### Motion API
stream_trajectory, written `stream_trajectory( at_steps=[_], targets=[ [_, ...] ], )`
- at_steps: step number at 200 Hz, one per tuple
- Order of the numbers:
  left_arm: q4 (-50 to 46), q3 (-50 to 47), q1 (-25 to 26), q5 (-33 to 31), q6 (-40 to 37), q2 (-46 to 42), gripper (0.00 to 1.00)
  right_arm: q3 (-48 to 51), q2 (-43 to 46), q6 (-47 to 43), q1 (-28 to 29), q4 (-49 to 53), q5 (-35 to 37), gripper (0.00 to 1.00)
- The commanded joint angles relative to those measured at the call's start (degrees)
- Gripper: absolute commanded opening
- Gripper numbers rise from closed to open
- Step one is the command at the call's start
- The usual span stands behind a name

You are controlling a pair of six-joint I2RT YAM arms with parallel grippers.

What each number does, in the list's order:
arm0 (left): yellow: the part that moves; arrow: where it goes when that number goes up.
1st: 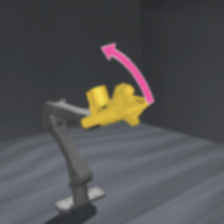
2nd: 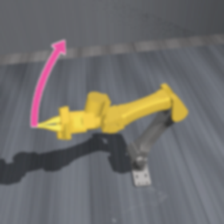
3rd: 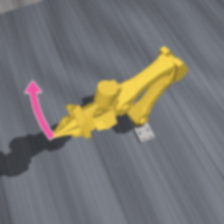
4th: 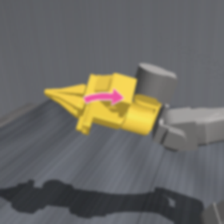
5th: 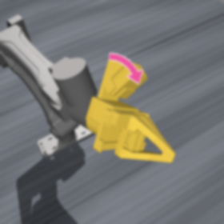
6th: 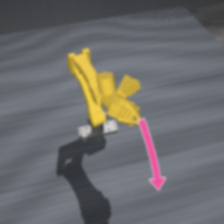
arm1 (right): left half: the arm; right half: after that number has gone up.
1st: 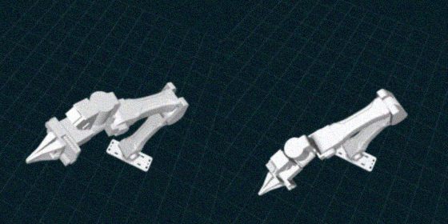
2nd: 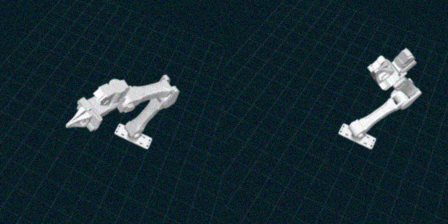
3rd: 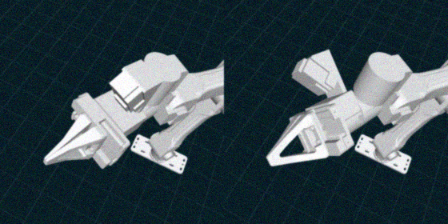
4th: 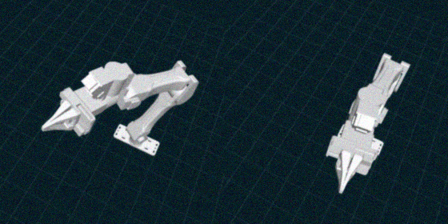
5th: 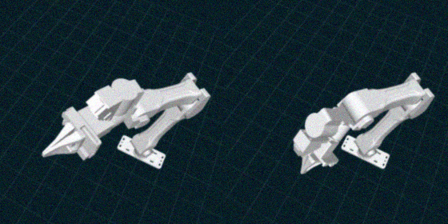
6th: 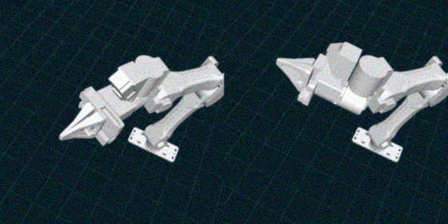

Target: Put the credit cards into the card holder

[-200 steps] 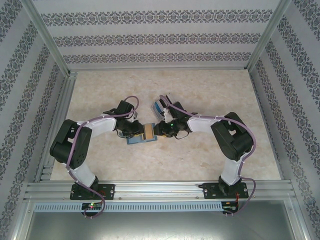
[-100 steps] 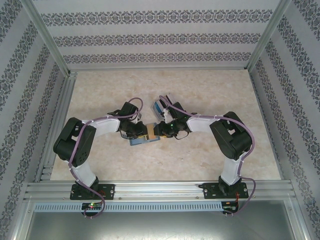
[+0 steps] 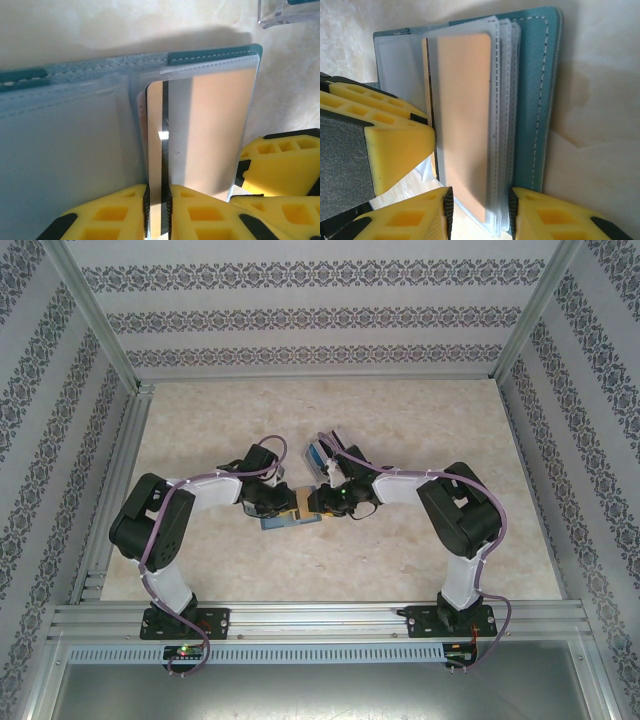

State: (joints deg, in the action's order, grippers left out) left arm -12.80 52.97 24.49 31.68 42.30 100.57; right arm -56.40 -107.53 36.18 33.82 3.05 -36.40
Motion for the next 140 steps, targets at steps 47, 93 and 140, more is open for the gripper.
stream_trajectory(
  at_steps=[47,93,140],
  targets=[
    [-3.0,3.3,1.8,-1.1,-1.8,0.1,0.25,-0.8,2.0,-1.6,0.3,2.1,1.7,0.37],
    [-5.6,4.6,1.8,-2.1,-2.8,-1.8,0.29,-1.8,6.9,-5.5,-2.2,8.6,5.4,0.38],
    [-8.6,6.3,1.6,-3.4,-4.1,-3.5,0.33,-3.4,12.5,-9.4,-7.1,13.5,8.8,0.38]
  ],
)
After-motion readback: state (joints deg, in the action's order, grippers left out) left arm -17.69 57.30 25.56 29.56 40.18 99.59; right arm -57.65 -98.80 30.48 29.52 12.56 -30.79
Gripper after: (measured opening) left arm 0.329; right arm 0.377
